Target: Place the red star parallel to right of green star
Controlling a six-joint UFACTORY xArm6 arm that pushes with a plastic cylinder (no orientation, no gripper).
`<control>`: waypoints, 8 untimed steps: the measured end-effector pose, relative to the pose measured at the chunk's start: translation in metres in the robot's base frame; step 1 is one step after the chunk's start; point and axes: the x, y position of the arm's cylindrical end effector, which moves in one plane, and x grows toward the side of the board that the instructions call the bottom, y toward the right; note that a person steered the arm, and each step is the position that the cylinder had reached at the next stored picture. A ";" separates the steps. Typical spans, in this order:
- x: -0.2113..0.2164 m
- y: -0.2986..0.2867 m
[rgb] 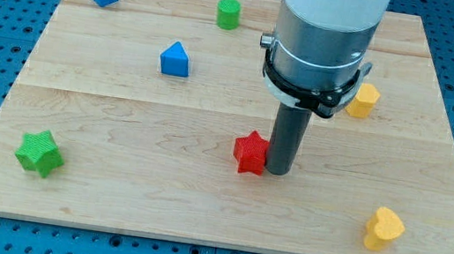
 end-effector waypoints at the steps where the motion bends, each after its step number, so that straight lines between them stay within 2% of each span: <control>1: 0.000 0.000; 2: 0.000 -0.002; 4: 0.022 -0.049; 5: -0.001 0.012; 6: -0.036 -0.024; 7: -0.024 -0.064; 8: 0.024 -0.079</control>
